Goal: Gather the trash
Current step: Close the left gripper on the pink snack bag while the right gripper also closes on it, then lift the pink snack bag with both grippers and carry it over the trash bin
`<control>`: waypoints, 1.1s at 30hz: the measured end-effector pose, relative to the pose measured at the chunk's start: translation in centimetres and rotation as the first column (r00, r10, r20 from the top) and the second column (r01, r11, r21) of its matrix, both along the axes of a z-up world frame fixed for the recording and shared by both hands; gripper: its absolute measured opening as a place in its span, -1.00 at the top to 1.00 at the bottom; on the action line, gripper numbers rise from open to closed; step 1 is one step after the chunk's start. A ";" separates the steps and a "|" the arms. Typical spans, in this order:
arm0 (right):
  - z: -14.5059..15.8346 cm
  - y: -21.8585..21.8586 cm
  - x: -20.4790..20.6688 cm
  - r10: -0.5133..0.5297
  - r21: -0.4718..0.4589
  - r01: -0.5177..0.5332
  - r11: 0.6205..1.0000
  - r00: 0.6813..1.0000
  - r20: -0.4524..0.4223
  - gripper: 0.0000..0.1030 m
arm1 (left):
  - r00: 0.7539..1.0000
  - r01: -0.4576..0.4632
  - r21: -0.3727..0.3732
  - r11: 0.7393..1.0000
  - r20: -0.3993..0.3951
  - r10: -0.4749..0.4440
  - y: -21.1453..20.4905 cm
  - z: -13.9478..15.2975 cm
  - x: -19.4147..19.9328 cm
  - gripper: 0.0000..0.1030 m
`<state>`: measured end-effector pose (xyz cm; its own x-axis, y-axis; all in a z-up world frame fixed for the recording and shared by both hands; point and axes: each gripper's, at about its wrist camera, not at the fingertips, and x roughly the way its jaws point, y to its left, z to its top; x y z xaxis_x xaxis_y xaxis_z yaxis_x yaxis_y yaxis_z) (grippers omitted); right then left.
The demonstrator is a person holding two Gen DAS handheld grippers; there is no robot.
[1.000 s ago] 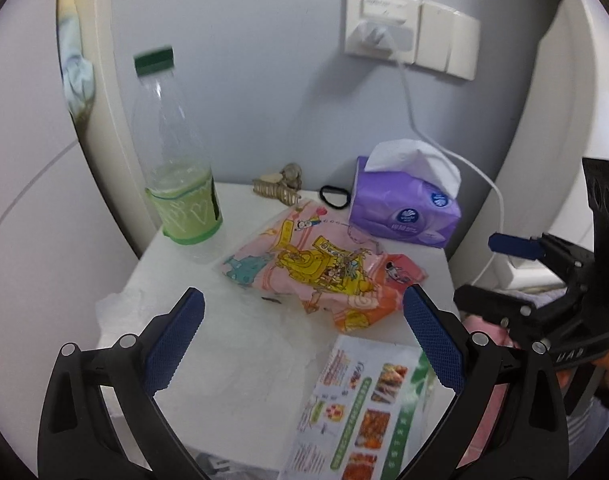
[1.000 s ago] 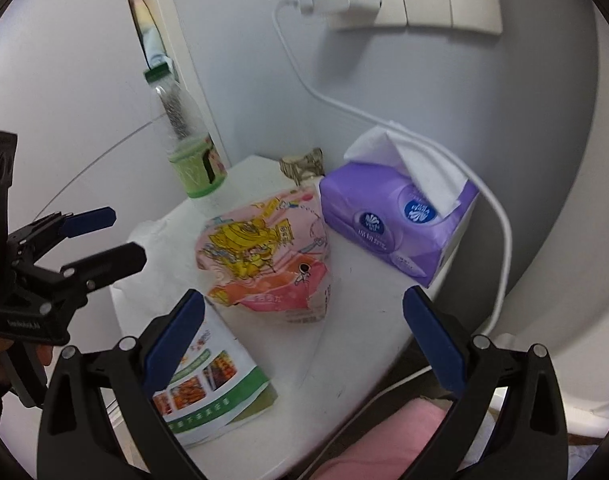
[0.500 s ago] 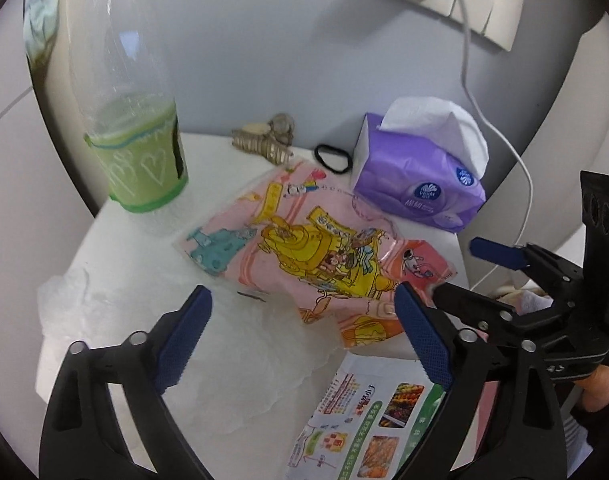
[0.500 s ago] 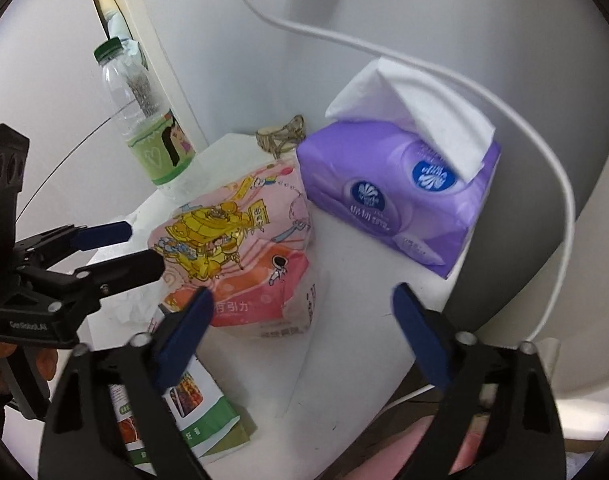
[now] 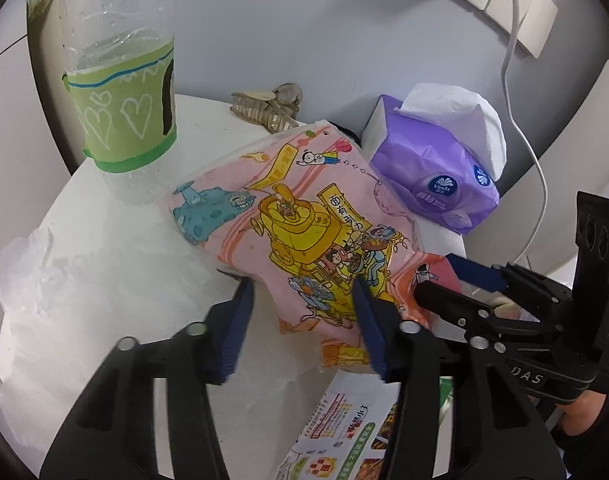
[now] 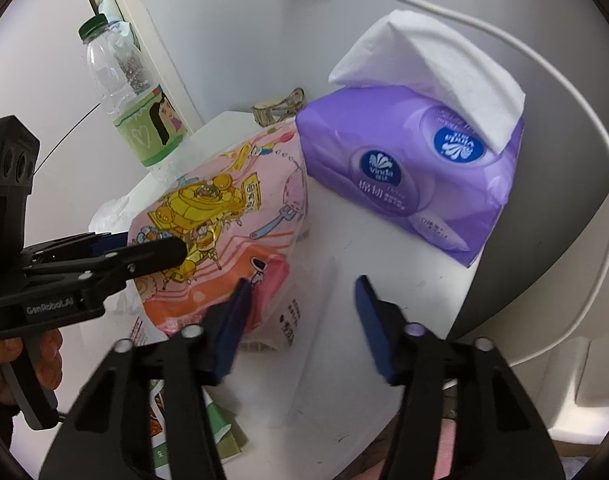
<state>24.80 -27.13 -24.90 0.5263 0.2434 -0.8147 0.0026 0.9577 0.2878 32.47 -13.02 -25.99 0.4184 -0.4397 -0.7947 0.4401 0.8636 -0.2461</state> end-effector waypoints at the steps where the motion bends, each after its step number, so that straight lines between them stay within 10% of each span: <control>1: -0.1 0.1 0.1 0.003 0.007 -0.003 1.000 1.000 -0.003 0.22 | 1.000 0.001 -0.002 1.000 0.003 -0.001 0.0 0.0 0.0 0.24; 12: 2.1 0.8 -0.3 0.016 0.005 -0.016 1.000 0.999 0.045 0.73 | 0.997 0.005 -0.034 0.999 0.075 -0.002 0.0 2.1 -1.6 0.61; 33: 10.6 2.6 -7.3 0.074 -0.006 -0.074 0.997 0.983 0.170 0.79 | 0.982 -0.017 -0.057 0.998 0.189 0.027 2.2 10.9 -9.9 0.62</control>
<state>17.50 -24.55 -14.28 0.6378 0.2872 -0.7147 -0.1171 0.9533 0.2786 22.57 -10.84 -15.08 0.5694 -0.4694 -0.6748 0.4642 0.8611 -0.2074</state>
